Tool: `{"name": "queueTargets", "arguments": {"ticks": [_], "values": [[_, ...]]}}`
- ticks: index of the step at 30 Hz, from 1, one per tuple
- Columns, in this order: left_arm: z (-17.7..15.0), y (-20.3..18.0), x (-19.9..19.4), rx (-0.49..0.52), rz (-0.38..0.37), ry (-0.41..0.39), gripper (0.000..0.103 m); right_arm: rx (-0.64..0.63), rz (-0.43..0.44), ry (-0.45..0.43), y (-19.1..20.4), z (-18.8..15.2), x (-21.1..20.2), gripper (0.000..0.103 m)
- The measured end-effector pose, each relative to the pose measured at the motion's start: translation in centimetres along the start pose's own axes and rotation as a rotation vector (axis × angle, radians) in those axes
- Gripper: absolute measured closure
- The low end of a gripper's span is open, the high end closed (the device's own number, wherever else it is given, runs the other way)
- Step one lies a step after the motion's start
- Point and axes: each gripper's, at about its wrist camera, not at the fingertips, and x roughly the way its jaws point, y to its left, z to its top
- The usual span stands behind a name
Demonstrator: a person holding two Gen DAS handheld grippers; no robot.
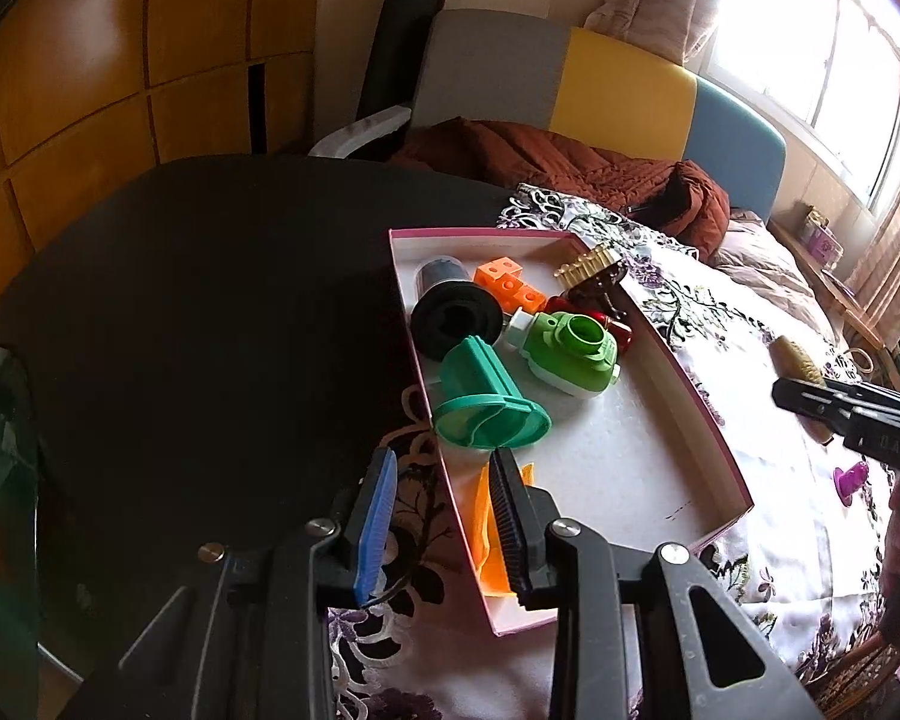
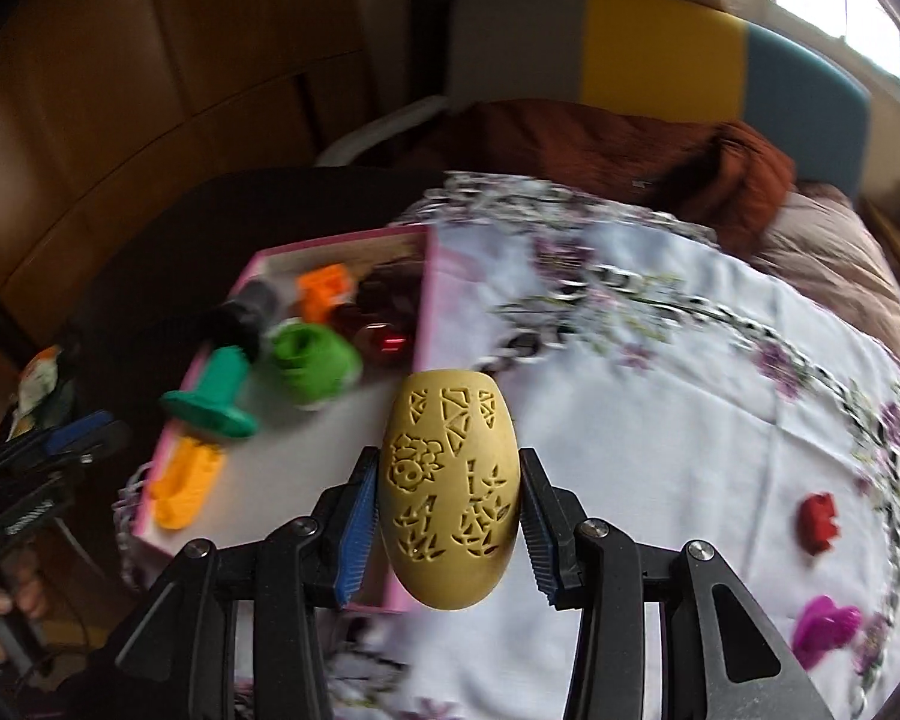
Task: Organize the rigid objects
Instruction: 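Lower the orange slide piece into the tray and open the left tool, then carry the yellow egg into the tray and open the right tool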
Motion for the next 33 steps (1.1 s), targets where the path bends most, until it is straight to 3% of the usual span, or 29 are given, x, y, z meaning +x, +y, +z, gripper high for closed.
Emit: {"name": "queueTargets", "arguments": {"ticks": [9, 26, 33], "values": [[-0.1, 0.7, 0.2, -0.027, 0.007, -0.001, 0.071, -0.035, 0.069, 0.056, 4.0, -0.4, 2.3, 0.059], [-0.4, 3.3, 0.2, -0.083, 0.046, -0.004, 0.071, -0.034, 0.101, 0.241, 9.5, -1.2, 8.6, 0.059], [-0.5, 3.0, 0.3, -0.071, 0.04, 0.0, 0.071, -0.038, 0.186, 0.221, 10.6, -1.9, 8.8, 0.057]]}}
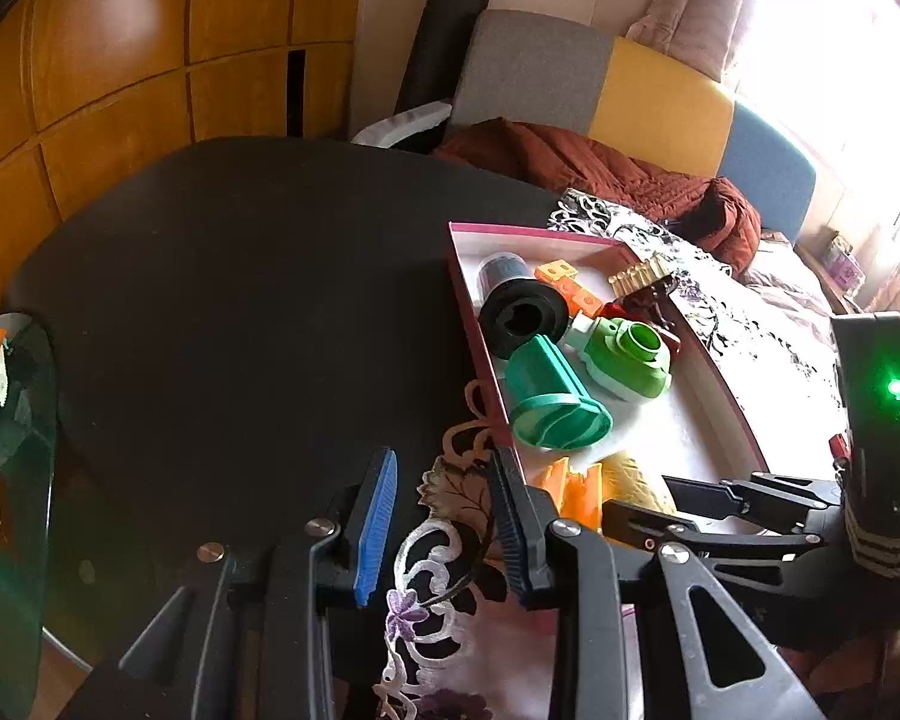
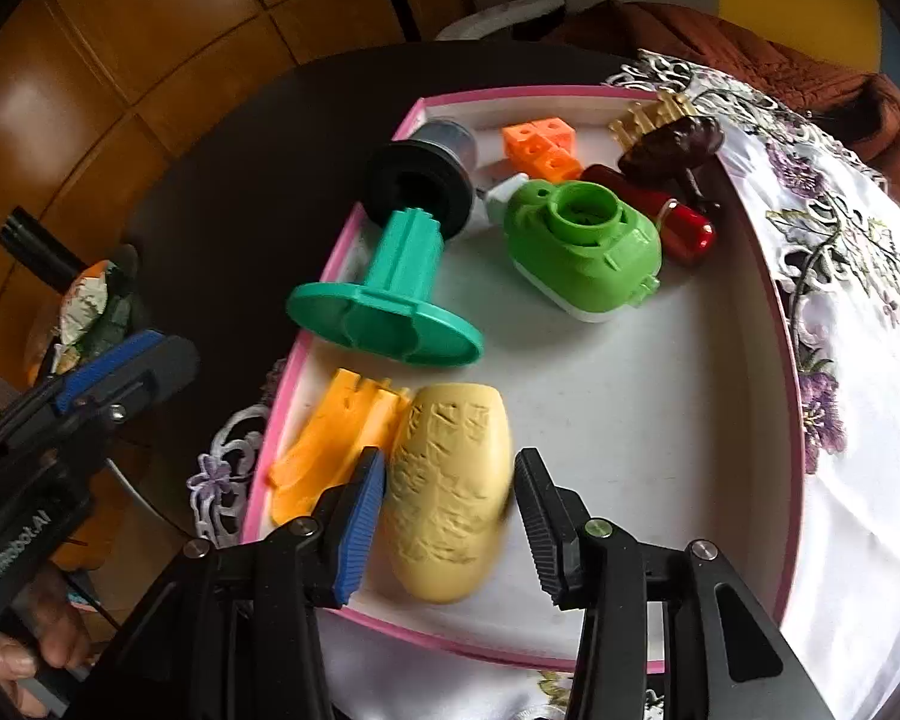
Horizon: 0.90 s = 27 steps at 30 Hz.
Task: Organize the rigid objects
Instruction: 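Carry the yellow egg into the tray and open the right tool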
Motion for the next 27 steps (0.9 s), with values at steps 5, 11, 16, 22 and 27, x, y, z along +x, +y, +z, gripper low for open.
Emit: {"name": "queueTargets", "arguments": {"ticks": [5, 11, 16, 22, 27], "values": [[-0.1, -0.3, 0.1, 0.007, 0.0, 0.003, 0.071, -0.009, -0.011, -0.01, 0.2, -0.3, -0.4, 0.055], [-0.4, -0.6, 0.0, 0.019, 0.002, 0.006, 0.071, -0.003, -0.012, -0.018, -0.1, -0.3, -0.7, 0.055], [-0.3, -0.9, -0.2, 0.026, 0.004, -0.003, 0.071, -0.003, -0.011, -0.035, -0.3, -0.3, -1.1, 0.051], [-0.3, -1.2, -0.4, 0.035, 0.004, -0.007, 0.071, -0.023, -0.029, -0.059, 0.1, -0.3, -1.9, 0.046], [-0.3, -1.6, -0.6, 0.051, 0.002, -0.015, 0.071, -0.043, -0.057, -0.101, 0.3, -0.4, -3.1, 0.039]]}}
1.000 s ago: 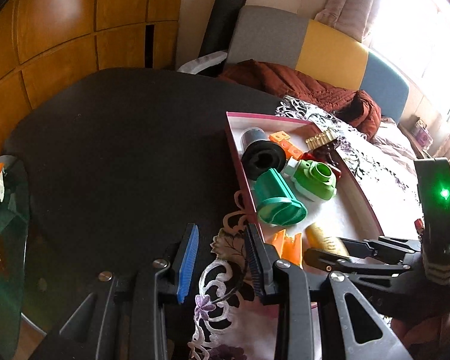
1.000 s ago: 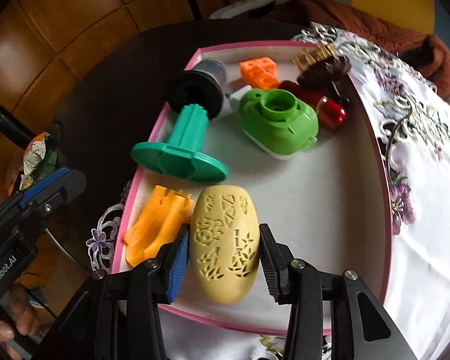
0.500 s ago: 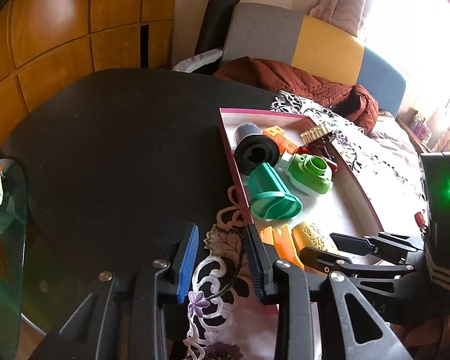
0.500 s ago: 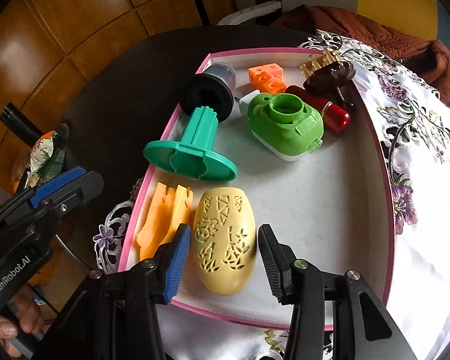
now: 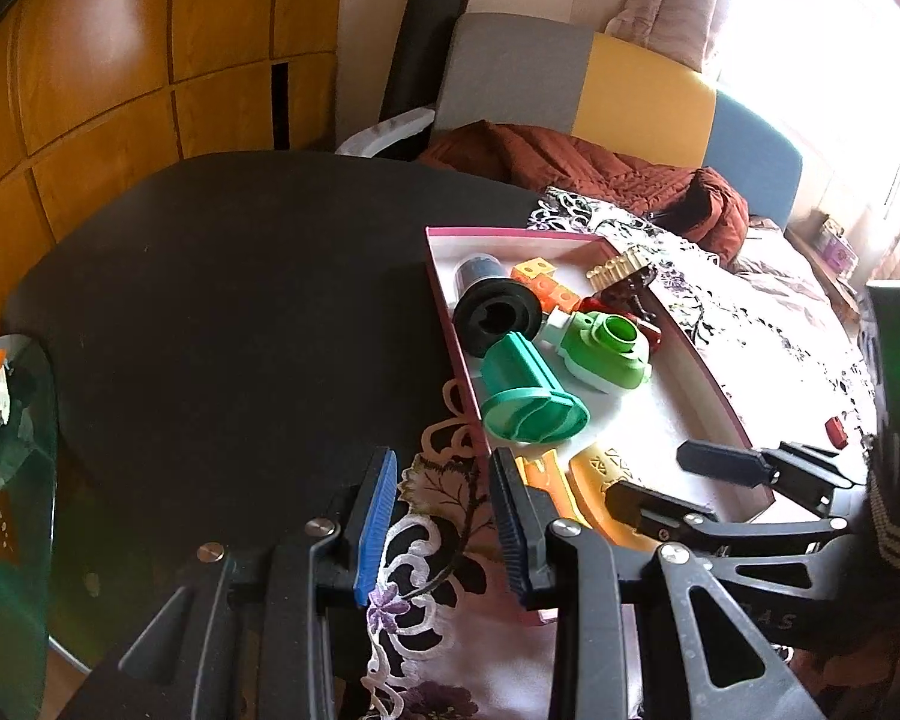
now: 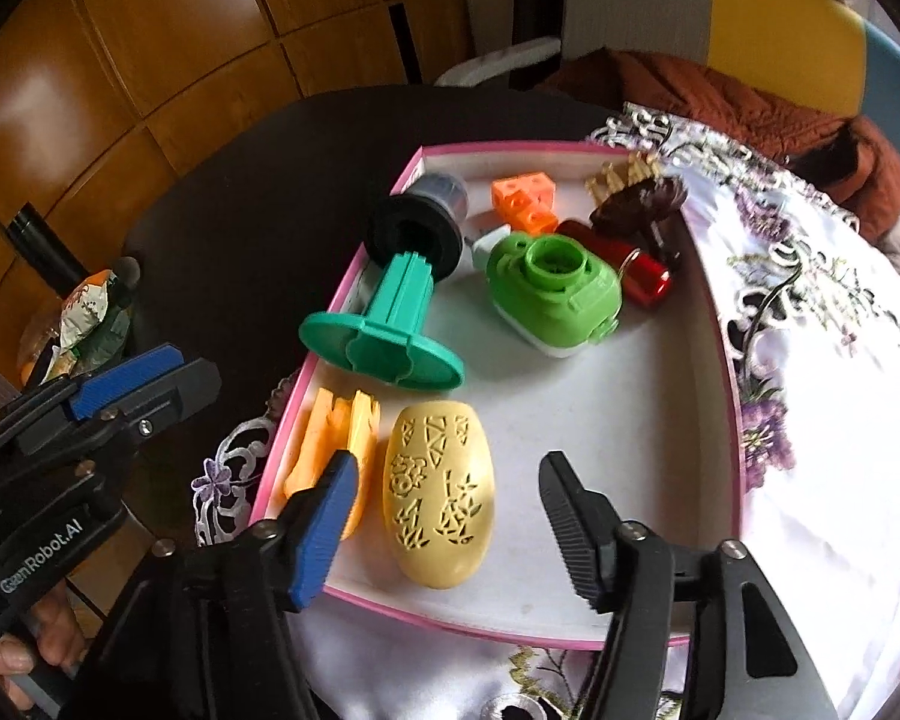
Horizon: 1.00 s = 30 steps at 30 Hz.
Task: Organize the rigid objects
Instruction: 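Carry the yellow egg into the tray and open the right tool, then move both tools from the tray back over the tablecloth toward the remaining toys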
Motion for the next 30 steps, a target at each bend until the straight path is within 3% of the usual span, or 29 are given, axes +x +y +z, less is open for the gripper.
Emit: {"name": "queueTargets", "arguments": {"ticks": [19, 24, 30], "values": [[0.0, -2.2, -0.8, 0.085, -0.024, -0.015, 0.071, 0.059, -0.1, -0.116, -4.0, 0.0, -3.9, 0.03], [0.2, -3.5, -0.9, 0.126, -0.041, -0.017, 0.071, 0.123, -0.166, -0.152, -7.9, -0.2, -6.1, 0.027], [0.5, -5.6, -0.8, 0.185, -0.075, -0.013, 0.071, 0.255, -0.292, -0.193, -15.3, -1.5, -9.9, 0.026]]}}
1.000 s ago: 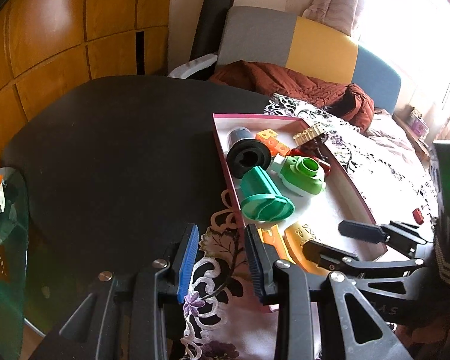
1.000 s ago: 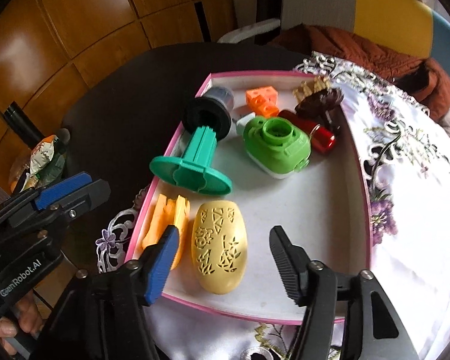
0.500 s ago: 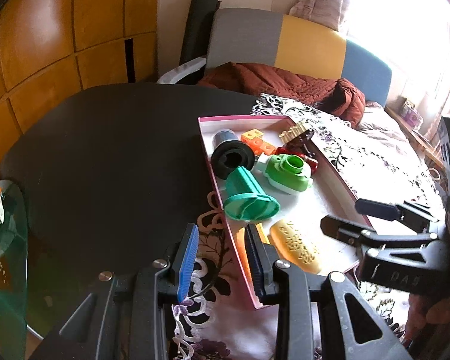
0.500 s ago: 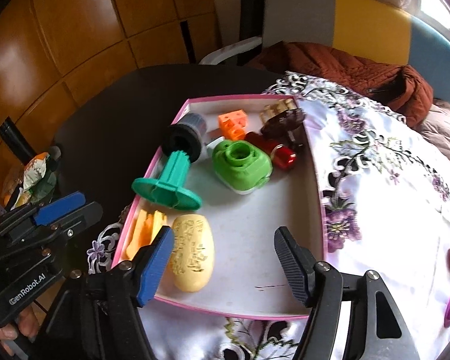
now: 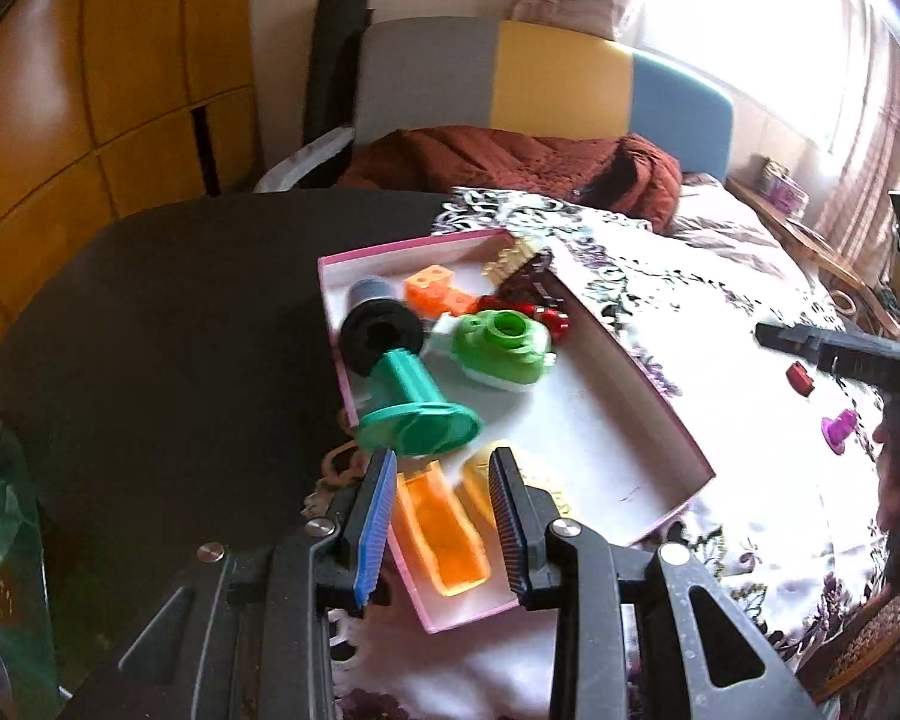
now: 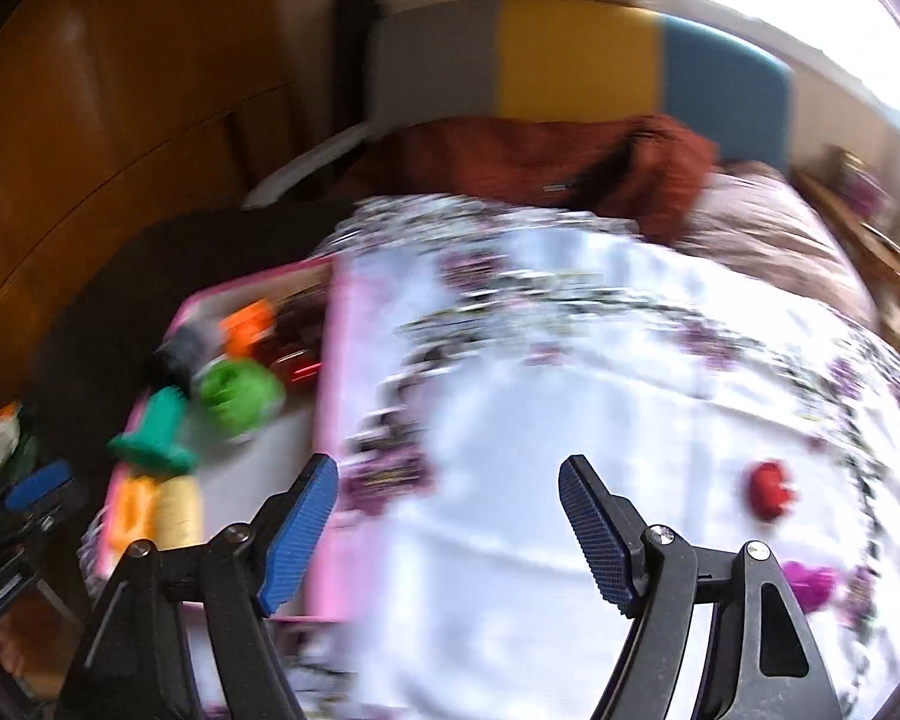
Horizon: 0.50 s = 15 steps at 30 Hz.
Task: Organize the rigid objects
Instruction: 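Move both tools from the tray back over the tablecloth toward the remaining toys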
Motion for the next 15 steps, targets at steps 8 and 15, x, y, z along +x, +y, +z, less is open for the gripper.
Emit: {"name": "queueTargets", "arguments": {"ticks": [8, 15], "values": [[1.7, -4.3, 0.6, 0.102, -0.086, 0.001, 0.071, 0.377, -0.301, -0.127, -16.2, -0.5, -4.7, 0.022], [3.8, -11.5, 2.5, 0.208, -0.244, 0.041, 0.06, 0.679, -0.419, -0.18, -24.2, -4.6, -6.0, 0.022]]}}
